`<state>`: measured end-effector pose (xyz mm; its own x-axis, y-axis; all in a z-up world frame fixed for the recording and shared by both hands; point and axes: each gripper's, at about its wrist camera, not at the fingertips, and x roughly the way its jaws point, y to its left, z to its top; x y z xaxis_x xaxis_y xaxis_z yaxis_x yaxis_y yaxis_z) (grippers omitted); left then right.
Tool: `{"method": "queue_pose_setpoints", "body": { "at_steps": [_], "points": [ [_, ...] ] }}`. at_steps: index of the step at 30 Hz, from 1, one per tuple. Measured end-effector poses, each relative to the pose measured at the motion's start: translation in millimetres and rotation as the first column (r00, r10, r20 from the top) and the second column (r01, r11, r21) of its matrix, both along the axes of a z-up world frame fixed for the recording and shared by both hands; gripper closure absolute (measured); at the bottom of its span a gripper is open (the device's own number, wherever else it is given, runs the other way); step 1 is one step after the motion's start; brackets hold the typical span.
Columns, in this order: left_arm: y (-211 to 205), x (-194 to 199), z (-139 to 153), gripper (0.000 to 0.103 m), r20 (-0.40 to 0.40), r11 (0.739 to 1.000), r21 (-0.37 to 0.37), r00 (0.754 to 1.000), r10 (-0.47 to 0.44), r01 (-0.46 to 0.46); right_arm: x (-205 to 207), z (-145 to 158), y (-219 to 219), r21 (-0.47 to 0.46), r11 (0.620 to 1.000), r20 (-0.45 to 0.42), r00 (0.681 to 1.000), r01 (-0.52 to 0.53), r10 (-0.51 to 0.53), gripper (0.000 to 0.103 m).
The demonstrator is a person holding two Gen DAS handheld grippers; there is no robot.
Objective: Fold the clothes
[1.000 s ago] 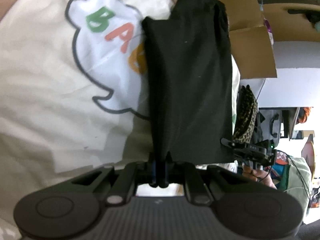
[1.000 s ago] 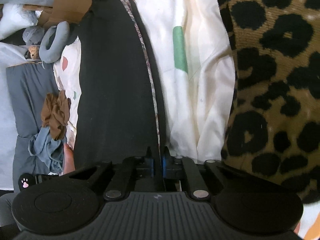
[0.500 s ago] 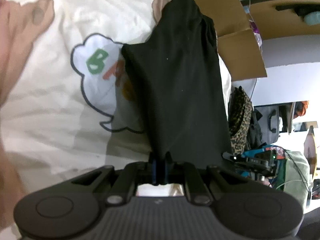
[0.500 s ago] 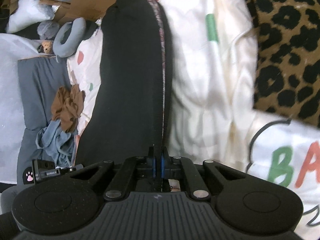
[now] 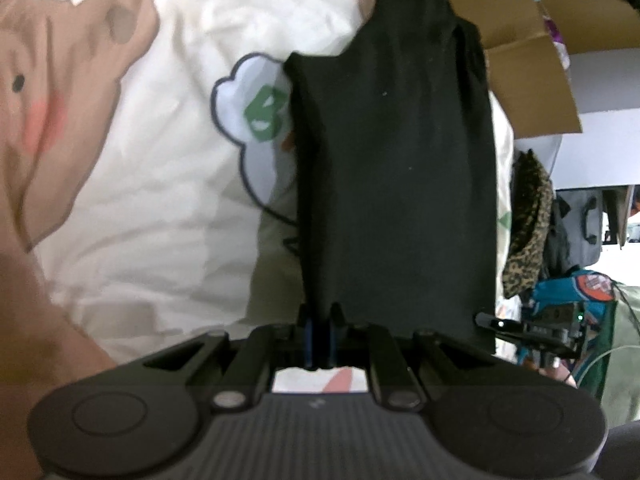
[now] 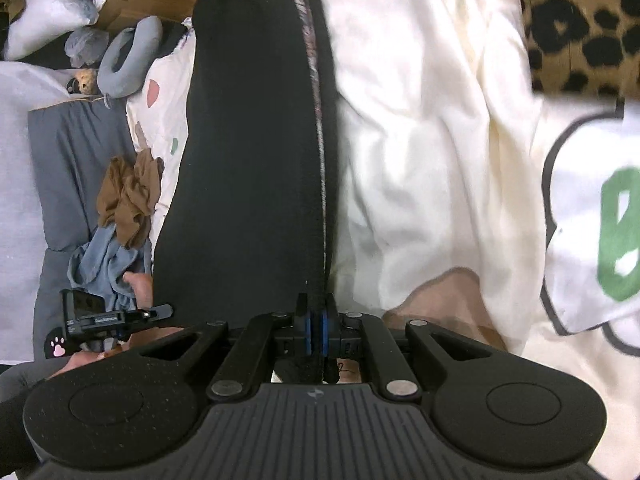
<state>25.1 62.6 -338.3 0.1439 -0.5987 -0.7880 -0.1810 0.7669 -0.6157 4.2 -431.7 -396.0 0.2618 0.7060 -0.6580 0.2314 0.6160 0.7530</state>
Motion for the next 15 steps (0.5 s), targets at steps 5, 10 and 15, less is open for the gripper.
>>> {"method": "queue_pose_setpoints", "body": {
  "at_steps": [5,10,15],
  "points": [
    [-3.7,0.5,-20.6,0.095,-0.008,1.0,-0.002,1.0,0.009,-0.009,1.1,-7.9,5.7,-0.037,0.999,-0.008,1.0,-0.022,0.021,0.095],
    [-5.4,0.9,-27.1,0.095,-0.007,1.0,-0.013,1.0,0.01,-0.01,2.1,-17.2,10.0,-0.039,0.999,-0.024,0.999,-0.026,0.025,0.092],
    [-6.7,1.9,-28.0,0.095,-0.002,1.0,-0.018,1.0,0.007,-0.007,6.2,-20.7,18.1,-0.026,0.999,-0.031,0.999,-0.042,0.041,0.075]
  ]
}}
